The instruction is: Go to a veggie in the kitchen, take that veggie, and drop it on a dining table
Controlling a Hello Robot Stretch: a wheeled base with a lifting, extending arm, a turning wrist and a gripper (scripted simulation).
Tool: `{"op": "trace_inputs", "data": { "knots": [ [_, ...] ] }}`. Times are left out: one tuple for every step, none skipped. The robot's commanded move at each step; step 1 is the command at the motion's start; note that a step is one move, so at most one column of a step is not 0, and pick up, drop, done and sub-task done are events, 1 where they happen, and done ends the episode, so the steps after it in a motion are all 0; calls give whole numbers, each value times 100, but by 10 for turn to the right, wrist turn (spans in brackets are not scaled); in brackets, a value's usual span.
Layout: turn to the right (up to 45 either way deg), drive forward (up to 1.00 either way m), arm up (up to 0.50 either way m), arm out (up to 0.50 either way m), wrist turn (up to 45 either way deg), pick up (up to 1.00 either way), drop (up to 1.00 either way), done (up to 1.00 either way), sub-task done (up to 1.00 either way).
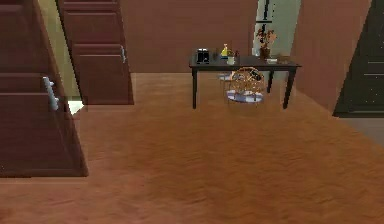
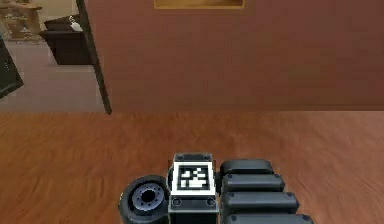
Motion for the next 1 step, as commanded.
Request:
{"op": "trace_inputs", "data": {
  "knots": [
    [0,85,0,0,0,0,0,0,0]
  ]
}}
